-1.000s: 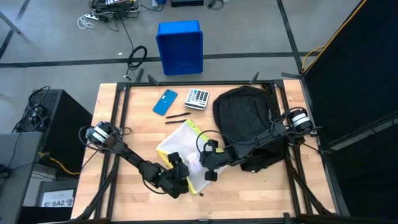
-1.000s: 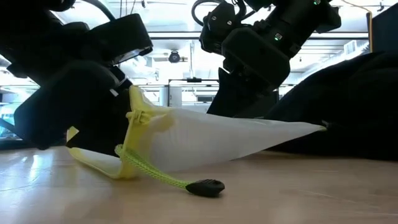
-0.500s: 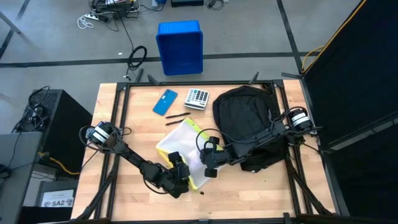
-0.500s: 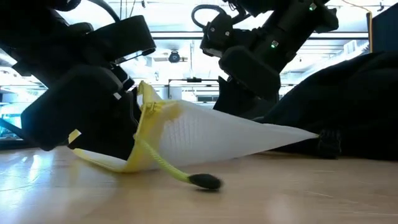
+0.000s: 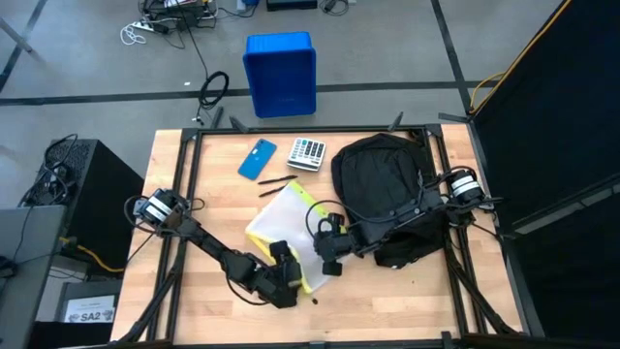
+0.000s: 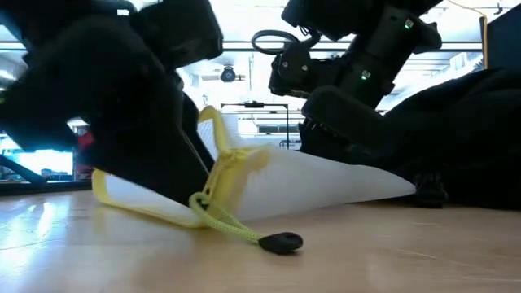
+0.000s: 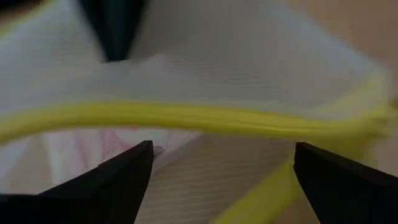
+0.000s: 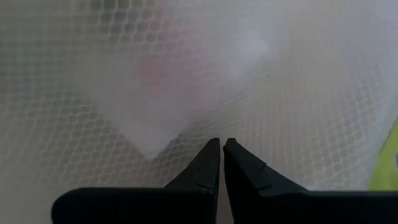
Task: Unpack backpack
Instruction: Remove the white game card from the white zip bag
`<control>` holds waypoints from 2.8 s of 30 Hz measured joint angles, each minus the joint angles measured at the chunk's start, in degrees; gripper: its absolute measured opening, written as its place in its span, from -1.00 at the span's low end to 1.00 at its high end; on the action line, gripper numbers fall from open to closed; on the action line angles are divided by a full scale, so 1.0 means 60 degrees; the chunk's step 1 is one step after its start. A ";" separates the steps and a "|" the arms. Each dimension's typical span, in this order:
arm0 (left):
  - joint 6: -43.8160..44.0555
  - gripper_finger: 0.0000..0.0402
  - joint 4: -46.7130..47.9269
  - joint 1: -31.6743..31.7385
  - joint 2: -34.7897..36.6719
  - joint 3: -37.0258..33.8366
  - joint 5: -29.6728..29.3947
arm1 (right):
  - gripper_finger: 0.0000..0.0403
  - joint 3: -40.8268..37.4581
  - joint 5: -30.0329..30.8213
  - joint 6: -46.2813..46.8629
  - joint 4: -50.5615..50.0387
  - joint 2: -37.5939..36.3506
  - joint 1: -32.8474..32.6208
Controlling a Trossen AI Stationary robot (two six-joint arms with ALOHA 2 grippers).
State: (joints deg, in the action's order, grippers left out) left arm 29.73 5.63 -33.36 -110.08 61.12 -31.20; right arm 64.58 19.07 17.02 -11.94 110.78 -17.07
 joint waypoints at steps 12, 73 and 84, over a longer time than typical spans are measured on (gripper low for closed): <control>0.0465 0.75 0.4520 -0.0171 0.0000 0.1406 -0.0949 | -1.00 0.0004 0.0036 -0.0277 -0.0144 -0.0007 0.0057; -0.1274 0.40 -0.5670 0.0552 0.2044 -0.3997 0.1883 | -1.00 0.0026 -0.0389 -0.0416 0.0223 -0.0043 0.0126; -0.1436 0.40 -0.4795 0.0486 0.2044 -0.3937 0.0876 | -1.00 0.0026 0.0236 -0.0880 0.0515 -0.0055 -0.0121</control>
State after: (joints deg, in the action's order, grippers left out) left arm 21.11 -23.14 -30.45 -97.82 37.50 -25.94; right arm 64.73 20.49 11.74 -8.85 110.45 -17.80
